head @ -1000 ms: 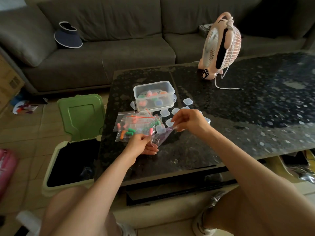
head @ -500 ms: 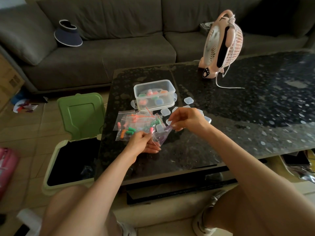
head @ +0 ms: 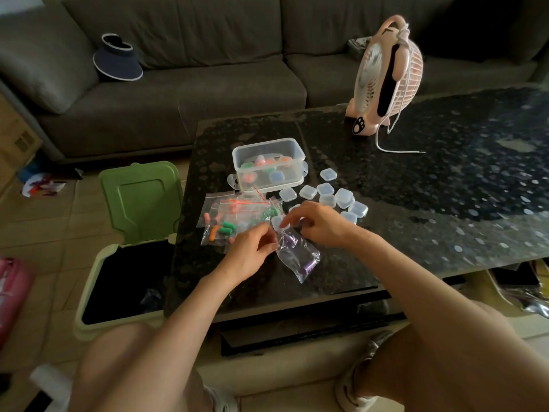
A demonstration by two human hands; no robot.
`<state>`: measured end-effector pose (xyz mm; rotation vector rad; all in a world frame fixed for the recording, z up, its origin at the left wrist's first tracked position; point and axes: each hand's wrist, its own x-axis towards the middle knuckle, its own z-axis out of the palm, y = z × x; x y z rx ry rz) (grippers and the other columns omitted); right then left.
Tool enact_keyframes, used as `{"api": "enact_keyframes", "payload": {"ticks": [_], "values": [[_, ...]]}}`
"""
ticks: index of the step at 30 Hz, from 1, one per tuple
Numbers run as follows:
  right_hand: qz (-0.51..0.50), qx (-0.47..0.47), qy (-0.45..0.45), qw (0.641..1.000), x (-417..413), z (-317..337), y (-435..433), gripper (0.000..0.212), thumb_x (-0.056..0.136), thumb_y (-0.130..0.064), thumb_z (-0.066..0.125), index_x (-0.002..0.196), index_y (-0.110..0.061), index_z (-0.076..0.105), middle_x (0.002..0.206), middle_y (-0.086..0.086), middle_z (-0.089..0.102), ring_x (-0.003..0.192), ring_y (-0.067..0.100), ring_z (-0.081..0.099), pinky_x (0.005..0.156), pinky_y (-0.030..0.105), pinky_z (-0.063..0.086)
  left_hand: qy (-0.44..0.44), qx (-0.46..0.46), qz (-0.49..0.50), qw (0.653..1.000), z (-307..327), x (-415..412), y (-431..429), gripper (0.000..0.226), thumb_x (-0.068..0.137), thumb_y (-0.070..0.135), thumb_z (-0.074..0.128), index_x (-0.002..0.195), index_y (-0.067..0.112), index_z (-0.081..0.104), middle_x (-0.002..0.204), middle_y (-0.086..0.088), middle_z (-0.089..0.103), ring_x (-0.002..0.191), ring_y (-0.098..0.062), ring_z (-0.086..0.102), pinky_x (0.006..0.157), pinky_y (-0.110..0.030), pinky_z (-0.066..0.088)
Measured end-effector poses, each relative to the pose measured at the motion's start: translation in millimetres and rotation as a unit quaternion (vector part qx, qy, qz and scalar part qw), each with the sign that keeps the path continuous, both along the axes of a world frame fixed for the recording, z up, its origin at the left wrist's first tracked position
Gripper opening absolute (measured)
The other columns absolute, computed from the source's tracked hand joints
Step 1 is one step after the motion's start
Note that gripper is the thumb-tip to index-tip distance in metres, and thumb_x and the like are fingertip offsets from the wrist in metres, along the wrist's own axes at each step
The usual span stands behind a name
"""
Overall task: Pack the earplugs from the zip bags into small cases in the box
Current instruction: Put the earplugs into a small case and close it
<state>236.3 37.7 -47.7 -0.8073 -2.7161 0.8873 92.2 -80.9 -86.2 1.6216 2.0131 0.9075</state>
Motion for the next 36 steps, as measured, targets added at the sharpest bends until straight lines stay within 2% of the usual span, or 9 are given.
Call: {"api": "enact_keyframes", "payload": {"ticks": [4, 8, 11, 17, 20, 23, 27, 31, 36], "values": [[0.05, 0.052, -0.023, 0.997, -8.7, -10.6, -4.9, 0.048, 0.076, 0.006, 0.053, 0.114, -0.021, 0.064, 0.119, 0.004, 0.05, 0.108, 0.021, 0.039, 0.093, 0.027, 0.028, 0.037, 0.029, -0.034, 0.998, 1.3, -0.2, 0.1, 0.006, 0.085, 0.005, 0.063, 0.087, 0.008, 0.058, 0.091, 0.002, 0.058, 0.089, -0.014, 0.057, 0.083, -0.028, 0.047], [0.057, 0.086, -0.048, 0.994, -11.1, -16.3, -1.6, 0.035, 0.077, 0.002, 0.056, 0.103, -0.019, 0.065, 0.116, 0.005, 0.053, 0.107, 0.025, 0.042, 0.09, 0.031, 0.037, 0.05, 0.031, -0.039, 0.998, -0.3, -3.1, 0.4, 0.006, 0.087, 0.004, 0.061, 0.086, 0.008, 0.056, 0.091, 0.003, 0.056, 0.088, -0.014, 0.056, 0.081, -0.028, 0.048], [0.039, 0.116, -0.051, 0.991, -12.4, -17.7, -2.3, 0.037, 0.079, 0.005, 0.051, 0.105, -0.017, 0.065, 0.107, 0.006, 0.055, 0.101, 0.024, 0.044, 0.084, 0.035, 0.041, 0.047, 0.027, -0.031, 0.998, -0.3, -4.1, 1.3, 0.005, 0.088, 0.006, 0.059, 0.088, 0.009, 0.055, 0.093, 0.003, 0.057, 0.09, -0.014, 0.057, 0.083, -0.028, 0.047], [0.034, 0.163, -0.066, 0.984, -10.0, -15.0, 0.0, 0.041, 0.076, 0.006, 0.047, 0.105, -0.017, 0.063, 0.105, 0.004, 0.058, 0.099, 0.023, 0.049, 0.07, 0.026, 0.029, 0.043, 0.022, -0.004, 0.999, 1.5, -9.6, 1.7, 0.005, 0.089, 0.008, 0.058, 0.089, 0.011, 0.055, 0.101, -0.004, 0.062, 0.096, -0.017, 0.06, 0.088, -0.034, 0.049], [0.026, 0.157, -0.073, 0.985, -9.7, -14.5, 0.9, 0.042, 0.074, 0.008, 0.046, 0.102, -0.019, 0.062, 0.105, 0.002, 0.059, 0.1, 0.021, 0.051, 0.064, 0.024, 0.029, 0.034, 0.025, 0.004, 0.999, 2.2, -8.7, 1.7, 0.004, 0.089, 0.008, 0.059, 0.09, 0.011, 0.056, 0.107, -0.006, 0.063, 0.101, -0.017, 0.059, 0.086, -0.026, 0.046], [0.007, 0.107, -0.071, 0.992, -10.4, -14.7, 0.7, 0.041, 0.076, 0.007, 0.044, 0.103, -0.019, 0.059, 0.104, 0.002, 0.062, 0.096, 0.022, 0.058, 0.064, 0.029, 0.043, 0.011, 0.029, 0.012, 0.999, 1.2, -8.4, 2.5, 0.006, 0.089, 0.008, 0.059, 0.094, 0.005, 0.058, 0.104, -0.007, 0.064, 0.101, -0.017, 0.059, 0.083, -0.021, 0.042], [-0.045, -0.01, -0.022, 0.999, -9.7, -12.6, 2.2, 0.038, 0.08, 0.007, 0.045, 0.111, -0.015, 0.05, 0.094, 0.009, 0.068, 0.085, 0.026, 0.064, 0.079, 0.044, 0.053, -0.061, 0.04, 0.05, 0.996, 2.4, -12.8, 1.1, 0.008, 0.091, 0.015, 0.058, 0.084, 0.015, 0.054, 0.083, 0.005, 0.061, 0.078, -0.01, 0.061, 0.069, -0.013, 0.047], [-0.063, -0.146, -0.033, 0.987, 0.6, -7.3, 2.3, 0.017, 0.089, -0.002, 0.056, 0.101, -0.01, 0.047, 0.085, 0.013, 0.067, 0.067, 0.022, 0.067, 0.064, 0.032, 0.058, -0.118, 0.039, 0.077, 0.989, 5.7, -12.3, -0.7, 0.013, 0.092, 0.016, 0.056, 0.081, 0.022, 0.052, 0.081, 0.005, 0.064, 0.074, -0.006, 0.065, 0.065, -0.012, 0.051], [-0.026, -0.234, -0.028, 0.971, 13.1, -1.7, -0.4, 0.013, 0.087, -0.003, 0.063, 0.089, -0.006, 0.051, 0.075, 0.018, 0.068, 0.059, 0.02, 0.067, 0.057, 0.025, 0.056, -0.18, -0.006, 0.107, 0.978, 8.0, -9.0, 2.5, 0.01, 0.094, 0.014, 0.053, 0.092, 0.004, 0.056, 0.086, -0.003, 0.066, 0.075, -0.009, 0.068, 0.063, -0.016, 0.054]]}}
